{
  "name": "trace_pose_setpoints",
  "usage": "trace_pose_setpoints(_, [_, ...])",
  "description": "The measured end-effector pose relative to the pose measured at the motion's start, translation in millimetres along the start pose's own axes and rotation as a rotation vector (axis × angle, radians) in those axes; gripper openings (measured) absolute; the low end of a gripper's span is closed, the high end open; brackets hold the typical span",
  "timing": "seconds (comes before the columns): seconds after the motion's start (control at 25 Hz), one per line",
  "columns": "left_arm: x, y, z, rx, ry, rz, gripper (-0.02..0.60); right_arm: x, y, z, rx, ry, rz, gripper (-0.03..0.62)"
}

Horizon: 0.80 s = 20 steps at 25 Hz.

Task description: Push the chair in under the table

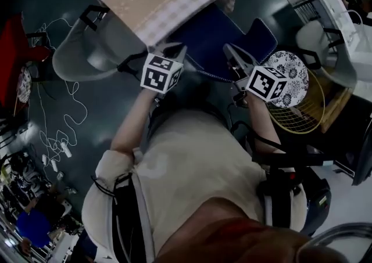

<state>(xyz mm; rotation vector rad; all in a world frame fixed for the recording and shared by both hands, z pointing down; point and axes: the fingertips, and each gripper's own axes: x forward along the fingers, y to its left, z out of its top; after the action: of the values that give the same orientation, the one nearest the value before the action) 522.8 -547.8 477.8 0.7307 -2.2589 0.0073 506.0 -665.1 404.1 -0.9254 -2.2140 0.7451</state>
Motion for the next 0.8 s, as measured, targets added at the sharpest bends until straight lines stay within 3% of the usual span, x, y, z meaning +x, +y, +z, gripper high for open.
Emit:
trace_pose_setpoints(0.28, [-74.9, 25.3, -0.3, -0.073, -0.115, -0.016, 0.008, 44.8, 85.1, -43.5, -0.035, 0.080, 0.136, 0.012])
trace_pose_setpoints(0.56, [-157.2, 66.9, -44.5, -0.159, -0.175, 0.048, 0.008, 90.0, 164.5, -97.6, -0.058, 0.182, 0.241, 0.012])
trace_pose_setpoints(0.8, [-211.6, 97.0, -84.5, -0.186, -0.204, 0.058, 0.008, 112.5, 229.0, -138.0, -0.084, 0.192, 0.288, 0.012])
